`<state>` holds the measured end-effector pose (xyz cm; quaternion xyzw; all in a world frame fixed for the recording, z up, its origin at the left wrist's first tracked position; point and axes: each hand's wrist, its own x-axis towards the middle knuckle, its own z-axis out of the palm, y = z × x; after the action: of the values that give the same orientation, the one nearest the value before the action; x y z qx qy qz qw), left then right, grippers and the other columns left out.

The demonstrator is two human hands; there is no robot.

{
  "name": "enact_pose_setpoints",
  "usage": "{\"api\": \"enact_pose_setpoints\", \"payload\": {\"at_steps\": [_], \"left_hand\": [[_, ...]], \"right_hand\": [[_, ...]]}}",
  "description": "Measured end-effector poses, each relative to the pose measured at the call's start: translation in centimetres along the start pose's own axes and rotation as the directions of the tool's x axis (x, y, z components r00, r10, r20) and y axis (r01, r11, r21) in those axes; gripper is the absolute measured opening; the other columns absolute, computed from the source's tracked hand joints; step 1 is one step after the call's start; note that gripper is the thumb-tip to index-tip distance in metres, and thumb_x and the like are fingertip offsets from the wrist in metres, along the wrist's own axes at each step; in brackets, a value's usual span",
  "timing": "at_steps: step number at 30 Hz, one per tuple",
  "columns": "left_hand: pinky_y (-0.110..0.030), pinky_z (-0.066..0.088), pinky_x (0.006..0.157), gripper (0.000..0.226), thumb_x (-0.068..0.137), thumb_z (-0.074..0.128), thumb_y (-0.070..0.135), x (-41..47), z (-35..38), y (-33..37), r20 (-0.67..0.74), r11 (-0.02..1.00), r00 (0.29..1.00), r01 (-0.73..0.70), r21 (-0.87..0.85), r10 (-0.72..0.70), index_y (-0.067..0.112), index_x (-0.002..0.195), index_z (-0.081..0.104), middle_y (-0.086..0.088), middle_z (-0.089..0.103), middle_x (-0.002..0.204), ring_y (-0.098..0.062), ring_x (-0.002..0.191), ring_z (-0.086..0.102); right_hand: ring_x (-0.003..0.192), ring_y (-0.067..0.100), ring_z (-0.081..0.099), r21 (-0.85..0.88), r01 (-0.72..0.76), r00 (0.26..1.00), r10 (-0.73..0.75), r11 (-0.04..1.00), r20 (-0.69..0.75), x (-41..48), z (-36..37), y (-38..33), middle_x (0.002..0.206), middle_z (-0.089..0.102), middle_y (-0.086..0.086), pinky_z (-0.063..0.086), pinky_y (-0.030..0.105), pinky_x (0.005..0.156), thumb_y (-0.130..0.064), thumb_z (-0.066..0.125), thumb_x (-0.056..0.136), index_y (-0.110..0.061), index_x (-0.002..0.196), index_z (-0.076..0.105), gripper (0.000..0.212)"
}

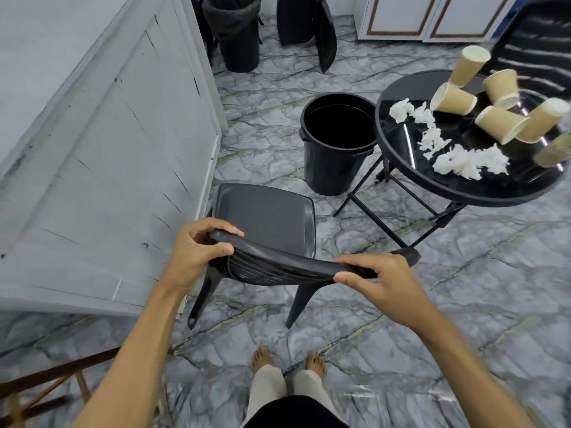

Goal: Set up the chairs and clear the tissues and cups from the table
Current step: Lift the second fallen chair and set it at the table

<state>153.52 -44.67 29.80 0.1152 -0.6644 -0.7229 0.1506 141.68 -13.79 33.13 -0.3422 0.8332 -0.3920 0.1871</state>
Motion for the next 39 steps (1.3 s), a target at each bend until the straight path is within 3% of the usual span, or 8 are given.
{"api": "enact_pose_setpoints", "payload": {"at_steps": [4, 8, 11, 15, 22, 28, 34, 39], "left_hand": [[-0.026, 0.056, 0.078, 0.048, 0.053, 0.091, 0.046, -0.9, -2.9, -0.3, -0.071, 0.998, 0.997, 0.005, -0.055, -0.009, 0.014, 0.085, 0.075, -0.001, 0.076, 0.085, -0.017, 0.082, 0.07], [-0.026, 0.054, 0.08, 0.084, 0.057, 0.089, 0.048, -1.6, -6.3, -0.4, -0.144, 0.998, 0.99, -0.009, -0.062, 0.0, -0.015, 0.103, 0.057, 0.0, 0.074, 0.087, -0.017, 0.084, 0.068], [-0.024, 0.052, 0.079, 0.066, 0.059, 0.089, 0.048, -2.2, -8.6, -0.7, -0.179, 0.994, 0.983, 0.022, -0.103, -0.04, -0.002, 0.094, 0.063, 0.0, 0.072, 0.088, -0.015, 0.084, 0.066], [-0.024, 0.052, 0.08, 0.043, 0.059, 0.09, 0.046, -2.4, -10.4, -1.2, -0.186, 0.988, 0.979, 0.057, -0.141, -0.083, 0.017, 0.086, 0.072, 0.0, 0.072, 0.088, -0.015, 0.084, 0.066], [-0.025, 0.052, 0.081, 0.042, 0.059, 0.09, 0.043, -2.6, -12.4, -1.6, -0.219, 0.985, 0.97, 0.071, -0.16, -0.105, 0.017, 0.088, 0.072, -0.002, 0.072, 0.088, -0.016, 0.085, 0.066], [-0.037, 0.04, 0.088, 0.048, 0.063, 0.087, 0.047, -3.7, -14.1, -2.7, -0.319, 0.983, 0.944, 0.023, -0.185, -0.082, 0.017, 0.094, 0.066, -0.006, 0.064, 0.093, -0.027, 0.094, 0.053], [-0.026, 0.041, 0.082, 0.047, 0.062, 0.086, 0.053, -4.4, -14.9, -2.5, -0.37, 0.987, 0.925, 0.031, -0.156, -0.087, 0.022, 0.088, 0.065, 0.003, 0.065, 0.09, -0.014, 0.089, 0.055], [-0.015, 0.043, 0.072, 0.065, 0.047, 0.091, 0.055, -4.8, -15.0, -2.4, -0.339, 0.993, 0.938, 0.035, -0.115, -0.072, 0.017, 0.089, 0.061, 0.005, 0.061, 0.082, -0.01, 0.08, 0.054]], "right_hand": [[0.073, 0.004, 0.064, -0.083, 0.034, 0.999, -0.032, 0.996, 0.022, 1.5, 2.1, -1.5, 0.075, 0.069, -0.021, 0.049, 0.024, 0.063, -0.071, 0.053, 0.079, -0.034, 0.108, 0.073, 0.051], [0.091, -0.005, 0.062, -0.045, 0.065, 0.985, -0.057, 0.997, 0.16, 4.0, 3.2, -3.3, 0.097, 0.071, -0.023, 0.047, 0.013, 0.076, -0.058, 0.062, 0.083, -0.033, 0.112, 0.07, 0.038], [0.103, -0.01, 0.06, 0.005, 0.059, 0.962, -0.058, 0.998, 0.266, 6.2, 2.5, -3.3, 0.108, 0.069, -0.024, 0.044, 0.01, 0.087, -0.051, 0.068, 0.081, -0.034, 0.11, 0.071, 0.034], [0.109, -0.013, 0.056, -0.025, 0.006, 0.949, 0.003, 1.0, 0.314, 8.4, 1.4, -2.3, 0.108, 0.069, -0.026, 0.04, 0.01, 0.094, -0.064, 0.066, 0.07, -0.038, 0.101, 0.074, 0.041], [0.101, -0.007, 0.063, 0.065, -0.008, 0.949, -0.013, 0.998, 0.316, 10.0, 0.7, -1.4, 0.101, 0.071, -0.021, 0.045, 0.005, 0.08, -0.045, 0.075, 0.071, -0.032, 0.101, 0.076, 0.033], [0.105, -0.014, 0.058, 0.078, -0.045, 0.947, 0.018, 0.996, 0.32, 12.1, 1.5, -1.3, 0.103, 0.07, -0.023, 0.038, -0.002, 0.081, -0.051, 0.076, 0.066, -0.035, 0.097, 0.076, 0.035], [0.103, 0.001, 0.065, 0.255, -0.114, 0.962, 0.042, 0.96, 0.271, 13.7, 2.4, 0.5, 0.105, 0.073, -0.013, 0.051, 0.02, 0.089, -0.034, 0.082, 0.071, -0.026, 0.096, 0.076, 0.027], [0.112, 0.012, 0.065, 0.463, -0.134, 0.979, 0.044, 0.876, 0.2, 13.9, 4.5, 2.6, 0.117, 0.071, -0.003, 0.055, 0.029, 0.087, -0.042, 0.087, 0.053, -0.014, 0.096, 0.075, 0.053]]}}
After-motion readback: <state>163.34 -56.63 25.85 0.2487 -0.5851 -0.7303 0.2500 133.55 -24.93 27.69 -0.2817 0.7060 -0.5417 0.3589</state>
